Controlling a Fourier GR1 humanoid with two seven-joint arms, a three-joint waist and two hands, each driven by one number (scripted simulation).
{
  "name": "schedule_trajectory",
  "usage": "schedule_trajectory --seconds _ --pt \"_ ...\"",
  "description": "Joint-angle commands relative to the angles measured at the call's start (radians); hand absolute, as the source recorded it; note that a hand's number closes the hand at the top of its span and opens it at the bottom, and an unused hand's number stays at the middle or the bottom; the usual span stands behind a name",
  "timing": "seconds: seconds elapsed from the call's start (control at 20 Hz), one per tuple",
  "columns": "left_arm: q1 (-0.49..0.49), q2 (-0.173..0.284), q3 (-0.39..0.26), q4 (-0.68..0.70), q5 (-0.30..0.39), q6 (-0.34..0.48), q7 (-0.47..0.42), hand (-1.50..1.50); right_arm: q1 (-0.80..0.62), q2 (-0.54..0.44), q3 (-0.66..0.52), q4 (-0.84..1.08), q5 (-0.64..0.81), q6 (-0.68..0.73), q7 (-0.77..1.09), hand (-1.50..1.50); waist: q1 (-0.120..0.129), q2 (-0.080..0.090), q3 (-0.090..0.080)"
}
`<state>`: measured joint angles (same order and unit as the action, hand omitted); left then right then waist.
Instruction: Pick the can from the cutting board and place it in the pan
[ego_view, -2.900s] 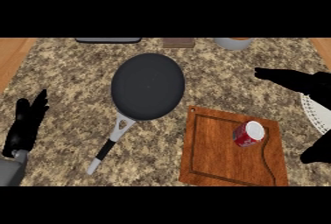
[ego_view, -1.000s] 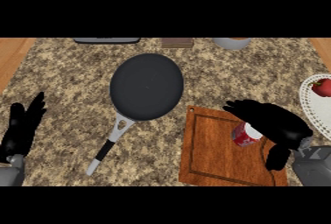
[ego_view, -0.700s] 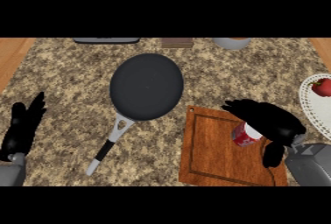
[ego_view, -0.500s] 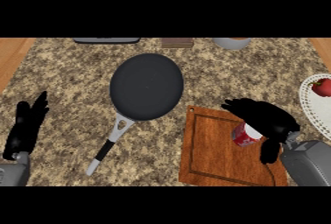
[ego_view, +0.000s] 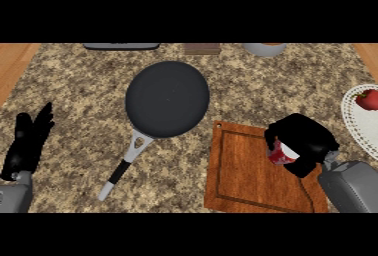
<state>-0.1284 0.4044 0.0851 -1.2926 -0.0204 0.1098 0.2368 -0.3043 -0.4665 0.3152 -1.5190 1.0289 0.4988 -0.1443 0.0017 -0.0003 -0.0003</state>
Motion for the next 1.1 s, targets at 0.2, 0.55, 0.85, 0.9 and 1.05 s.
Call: schedule_trajectory --seconds 0.2,0.55,0.85,0.9,1.05 --pt "0.032 -0.021 0.012 -0.008 -0.033 -0.009 -0.031 0.00 0.039 0.108 -0.059 -0.028 0.053 0.012 0.154 1.50 -0.003 -0.001 0.000" --pt "0.037 -0.014 0.020 -0.026 -0.031 -0.013 -0.002 0.00 0.212 0.212 -0.186 -0.083 0.072 -0.139 0.388 1.50 -0.012 -0.003 0.000" --pt "0.019 -0.023 0.031 -0.019 -0.025 -0.013 0.006 0.00 0.153 0.270 -0.158 -0.335 0.101 -0.300 0.371 1.50 -0.011 -0.004 0.000" --pt "0.035 -0.025 0.029 -0.047 -0.015 -0.024 0.013 0.00 0.171 0.263 -0.192 -0.341 0.064 -0.359 0.312 1.50 -0.008 -0.005 0.001" --pt "-0.015 -0.013 0.038 0.012 -0.031 -0.026 0.007 0.00 0.139 0.295 -0.168 -0.381 0.046 -0.363 0.295 1.50 -0.007 0.000 0.000"
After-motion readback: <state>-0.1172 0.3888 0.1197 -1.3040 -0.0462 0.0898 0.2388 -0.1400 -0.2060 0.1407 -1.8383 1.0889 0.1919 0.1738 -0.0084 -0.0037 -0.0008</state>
